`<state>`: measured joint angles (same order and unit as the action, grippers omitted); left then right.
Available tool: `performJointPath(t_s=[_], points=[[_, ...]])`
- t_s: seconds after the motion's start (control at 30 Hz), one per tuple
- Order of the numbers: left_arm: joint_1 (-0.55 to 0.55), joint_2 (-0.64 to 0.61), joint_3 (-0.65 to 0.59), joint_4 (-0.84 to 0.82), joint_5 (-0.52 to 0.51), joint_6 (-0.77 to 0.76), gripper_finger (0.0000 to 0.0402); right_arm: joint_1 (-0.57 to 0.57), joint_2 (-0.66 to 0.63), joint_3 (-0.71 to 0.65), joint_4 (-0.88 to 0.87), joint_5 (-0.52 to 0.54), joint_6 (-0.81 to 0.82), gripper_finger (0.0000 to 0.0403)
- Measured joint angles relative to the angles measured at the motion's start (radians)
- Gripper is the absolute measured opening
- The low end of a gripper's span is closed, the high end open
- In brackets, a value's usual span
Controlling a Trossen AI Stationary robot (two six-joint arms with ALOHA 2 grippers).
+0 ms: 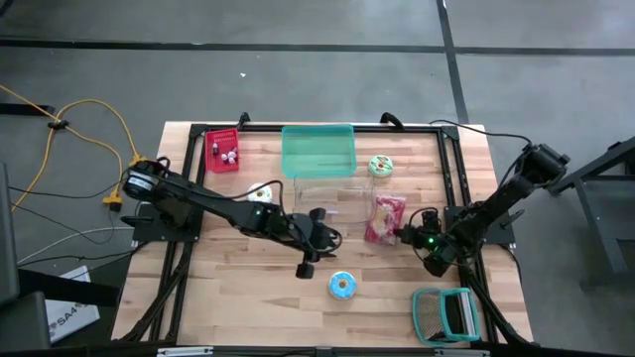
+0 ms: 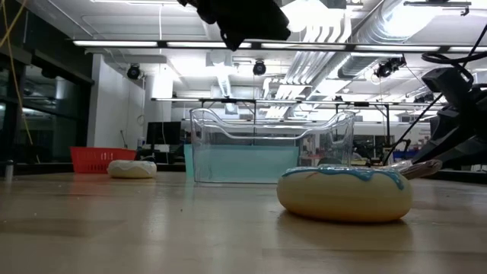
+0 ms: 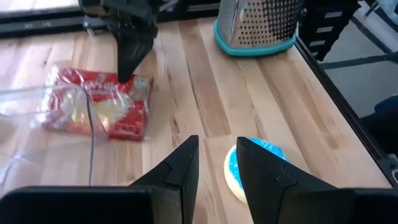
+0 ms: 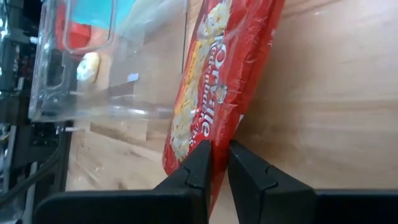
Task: Pick & Place Food Item
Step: Put the popcorn bag into the blue bin
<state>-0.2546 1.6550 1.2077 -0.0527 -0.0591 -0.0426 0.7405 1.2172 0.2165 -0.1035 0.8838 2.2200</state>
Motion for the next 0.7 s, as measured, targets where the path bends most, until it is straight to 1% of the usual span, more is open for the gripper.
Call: performJointPath(t_s=[0.37, 0.7], points=[[0.000, 0.003, 0.000, 0.032, -0.001, 0.000, 0.0105, 0.033, -0.078, 0.000, -0.056, 0.008, -0.002, 0.0036], [0.000, 0.003, 0.000, 0.035, -0.002, -0.002, 0.0105, 0.064, -0.150, 0.000, -0.064, -0.003, -0.052, 0.0033]])
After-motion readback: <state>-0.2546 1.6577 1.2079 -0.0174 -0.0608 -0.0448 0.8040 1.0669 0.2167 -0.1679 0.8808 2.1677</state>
